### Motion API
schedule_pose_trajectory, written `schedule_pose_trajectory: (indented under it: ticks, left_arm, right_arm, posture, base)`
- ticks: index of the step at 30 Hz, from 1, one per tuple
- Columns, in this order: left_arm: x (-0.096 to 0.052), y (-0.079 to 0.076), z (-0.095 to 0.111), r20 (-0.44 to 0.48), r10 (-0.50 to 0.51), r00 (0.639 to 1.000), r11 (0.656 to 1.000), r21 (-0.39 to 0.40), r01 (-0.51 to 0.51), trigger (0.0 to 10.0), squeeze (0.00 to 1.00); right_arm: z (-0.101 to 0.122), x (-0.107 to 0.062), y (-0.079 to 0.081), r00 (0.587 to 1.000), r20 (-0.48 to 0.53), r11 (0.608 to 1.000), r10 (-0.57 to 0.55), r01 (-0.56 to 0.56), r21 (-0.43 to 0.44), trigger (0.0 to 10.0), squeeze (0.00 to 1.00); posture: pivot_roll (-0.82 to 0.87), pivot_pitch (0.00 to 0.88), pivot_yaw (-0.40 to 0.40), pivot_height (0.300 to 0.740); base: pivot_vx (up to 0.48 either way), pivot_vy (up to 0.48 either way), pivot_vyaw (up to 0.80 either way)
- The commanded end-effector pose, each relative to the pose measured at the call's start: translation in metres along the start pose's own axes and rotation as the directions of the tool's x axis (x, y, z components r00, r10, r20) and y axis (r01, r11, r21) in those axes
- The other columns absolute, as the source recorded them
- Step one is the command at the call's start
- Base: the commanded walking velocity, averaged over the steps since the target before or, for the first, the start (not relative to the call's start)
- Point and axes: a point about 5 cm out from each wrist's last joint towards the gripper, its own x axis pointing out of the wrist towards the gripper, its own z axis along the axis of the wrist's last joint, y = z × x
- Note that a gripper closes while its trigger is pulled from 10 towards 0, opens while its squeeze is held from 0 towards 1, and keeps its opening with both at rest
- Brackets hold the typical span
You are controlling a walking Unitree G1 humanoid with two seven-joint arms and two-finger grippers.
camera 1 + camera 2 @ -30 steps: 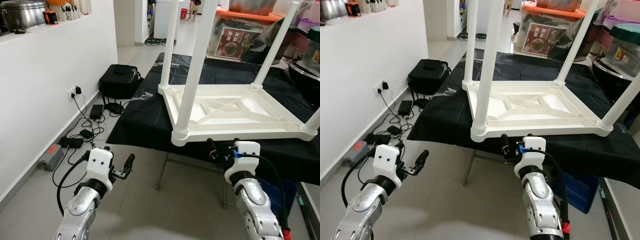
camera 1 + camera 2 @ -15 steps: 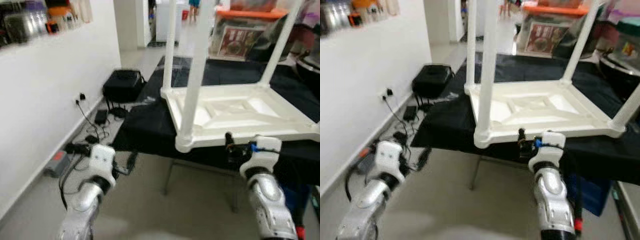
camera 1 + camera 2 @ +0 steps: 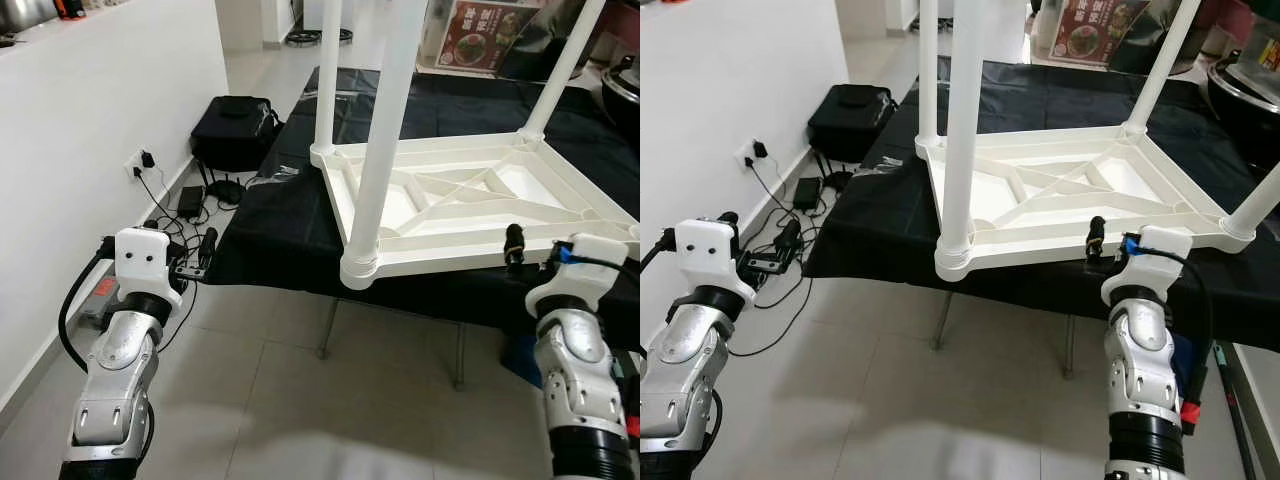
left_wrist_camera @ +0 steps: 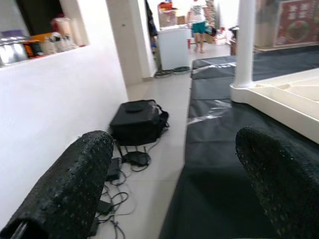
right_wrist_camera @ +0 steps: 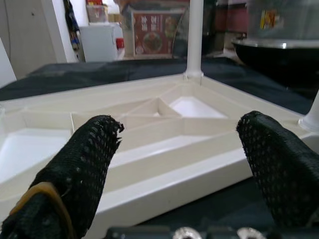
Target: Building children table
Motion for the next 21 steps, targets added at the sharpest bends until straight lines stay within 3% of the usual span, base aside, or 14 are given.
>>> schedule_pose_trajectory:
  ticks: [1,11,15,21]
  left_arm:
    - [0.003,0.005,0.003,0.005,0.013,1.000,1.000,0.020,-0.013,10.0,0.00]
    - [0.008,0.015,0.009,0.023,0.050,0.999,0.998,0.034,-0.050,10.0,0.00]
    - [0.009,0.022,0.003,0.004,0.075,0.997,0.995,0.071,-0.075,10.0,0.00]
    - [0.010,0.019,0.002,0.002,0.063,0.998,0.996,0.068,-0.063,10.0,0.00]
  right_arm:
    - [0.000,0.001,-0.005,1.000,0.002,1.000,-0.017,0.017,0.002,10.0,0.00]
    - [0.006,0.005,-0.007,0.999,0.025,1.000,-0.029,0.029,0.011,10.0,0.00]
    - [0.000,0.000,0.002,1.000,0.013,1.000,-0.012,0.011,0.016,10.0,0.00]
    - [-0.001,-0.001,0.004,1.000,0.011,1.000,-0.012,0.012,0.020,10.0,0.00]
  posture:
    - [0.12,0.000,-0.040,0.740]
    - [0.12,0.000,-0.042,0.740]
    - [0.12,0.000,-0.038,0.740]
    - [0.12,0.000,-0.037,0.740]
  base:
    - [0.000,0.000,0.00]
    - [0.209,0.000,0.00]
    - [0.332,0.000,0.00]
    - [0.339,0.000,0.00]
